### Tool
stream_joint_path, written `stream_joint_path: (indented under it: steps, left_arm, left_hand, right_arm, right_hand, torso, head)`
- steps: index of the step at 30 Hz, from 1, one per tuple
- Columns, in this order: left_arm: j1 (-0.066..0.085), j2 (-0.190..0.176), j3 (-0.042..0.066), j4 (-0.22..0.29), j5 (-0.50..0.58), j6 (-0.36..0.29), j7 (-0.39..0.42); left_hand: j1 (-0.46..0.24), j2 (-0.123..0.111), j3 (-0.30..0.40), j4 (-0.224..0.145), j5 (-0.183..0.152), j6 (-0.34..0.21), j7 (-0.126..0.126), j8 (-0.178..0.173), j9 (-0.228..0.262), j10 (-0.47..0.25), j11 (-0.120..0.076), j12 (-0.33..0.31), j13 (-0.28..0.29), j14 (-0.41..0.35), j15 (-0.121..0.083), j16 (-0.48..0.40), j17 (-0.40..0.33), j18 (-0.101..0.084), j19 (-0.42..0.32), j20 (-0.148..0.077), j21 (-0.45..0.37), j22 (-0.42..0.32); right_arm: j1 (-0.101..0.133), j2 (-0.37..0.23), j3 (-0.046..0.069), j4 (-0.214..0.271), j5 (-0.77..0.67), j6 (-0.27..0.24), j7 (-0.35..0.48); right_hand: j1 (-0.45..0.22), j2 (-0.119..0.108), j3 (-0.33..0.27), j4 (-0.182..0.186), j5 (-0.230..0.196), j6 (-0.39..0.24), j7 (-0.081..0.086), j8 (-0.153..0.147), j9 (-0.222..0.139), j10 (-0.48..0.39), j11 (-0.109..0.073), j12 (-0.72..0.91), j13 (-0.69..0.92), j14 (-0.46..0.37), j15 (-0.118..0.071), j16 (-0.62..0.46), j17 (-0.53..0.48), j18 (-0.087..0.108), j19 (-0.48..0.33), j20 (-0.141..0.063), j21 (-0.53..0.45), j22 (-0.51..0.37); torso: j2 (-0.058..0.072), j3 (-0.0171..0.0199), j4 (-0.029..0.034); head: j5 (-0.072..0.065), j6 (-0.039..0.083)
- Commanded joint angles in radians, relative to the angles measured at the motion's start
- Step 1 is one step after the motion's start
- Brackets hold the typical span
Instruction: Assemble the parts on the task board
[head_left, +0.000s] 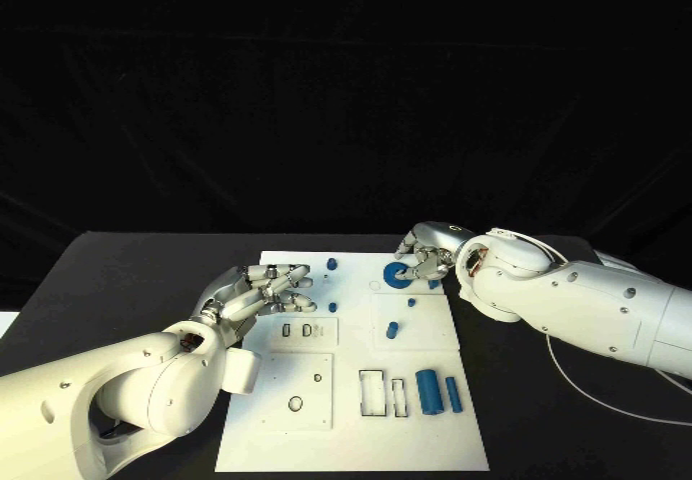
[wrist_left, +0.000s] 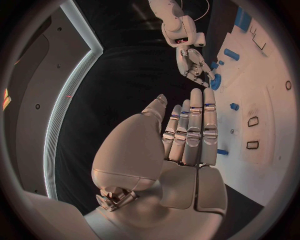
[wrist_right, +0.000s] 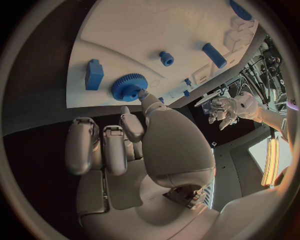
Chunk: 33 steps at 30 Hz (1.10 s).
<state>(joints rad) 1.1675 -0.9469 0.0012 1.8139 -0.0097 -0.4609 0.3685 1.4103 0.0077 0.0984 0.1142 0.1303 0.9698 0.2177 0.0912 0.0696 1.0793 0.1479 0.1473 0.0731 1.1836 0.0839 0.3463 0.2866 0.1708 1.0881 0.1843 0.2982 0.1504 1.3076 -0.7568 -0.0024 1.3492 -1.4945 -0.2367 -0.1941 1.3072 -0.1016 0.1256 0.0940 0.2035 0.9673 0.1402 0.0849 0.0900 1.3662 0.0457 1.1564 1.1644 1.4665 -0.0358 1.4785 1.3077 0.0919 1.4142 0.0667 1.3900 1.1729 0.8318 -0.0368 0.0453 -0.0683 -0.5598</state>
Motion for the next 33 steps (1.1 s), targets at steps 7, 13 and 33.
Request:
stream_joint_path:
  steps: [7, 13, 33]
  left_arm:
    - [0.001, 0.002, 0.001, -0.001, 0.001, 0.02, -0.002]
    - [0.001, 0.001, 0.001, -0.002, 0.001, 0.023, -0.008]
    - [0.001, 0.001, 0.001, -0.004, 0.001, 0.028, -0.012]
  left_hand:
    - [0.009, -0.002, 0.0, -0.007, 0.004, -0.003, 0.0, -0.002, 0.0, -0.004, 0.001, -0.003, -0.001, -0.008, -0.002, 0.004, 0.001, 0.008, 0.003, 0.0, 0.002, 0.001]
    - [0.005, -0.003, -0.001, -0.006, 0.003, -0.004, 0.001, -0.003, 0.0, -0.005, 0.002, -0.003, -0.001, -0.01, -0.001, 0.005, 0.003, 0.007, 0.003, 0.0, 0.002, 0.002]
    - [0.003, -0.004, -0.001, -0.005, 0.003, -0.004, 0.001, -0.003, 0.0, -0.006, 0.002, -0.003, -0.002, -0.01, -0.001, 0.005, 0.004, 0.007, 0.003, 0.001, 0.002, 0.002]
  right_arm:
    - [-0.001, -0.02, 0.002, 0.035, 0.027, -0.025, 0.005]
    - [-0.001, -0.028, 0.003, 0.042, 0.029, -0.004, -0.008]
    - [-0.004, -0.029, 0.003, 0.035, 0.03, 0.077, -0.028]
  right_hand:
    - [0.001, 0.01, -0.003, 0.002, 0.0, 0.007, -0.003, 0.007, 0.002, 0.004, 0.001, -0.001, -0.002, 0.072, 0.007, 0.003, 0.083, -0.014, 0.001, 0.007, 0.004, -0.001]
    - [0.004, 0.006, -0.005, 0.001, -0.002, 0.007, -0.003, 0.006, 0.001, 0.001, 0.001, -0.004, -0.004, 0.072, 0.006, 0.004, 0.084, -0.015, 0.003, 0.007, 0.006, 0.004]
    - [0.002, 0.0, -0.01, 0.001, -0.003, 0.007, -0.003, 0.005, 0.001, -0.003, 0.001, -0.01, -0.007, 0.072, 0.006, 0.004, 0.084, -0.016, 0.004, 0.007, 0.008, 0.008]
  torso:
    - [0.0, -0.0011, 0.0007]
    - [0.0, -0.0005, 0.0011]
    - [0.0, -0.0016, 0.0017]
  head:
    - [-0.001, 0.0]
    - [-0.001, -0.001]
    - [-0.001, -0.003]
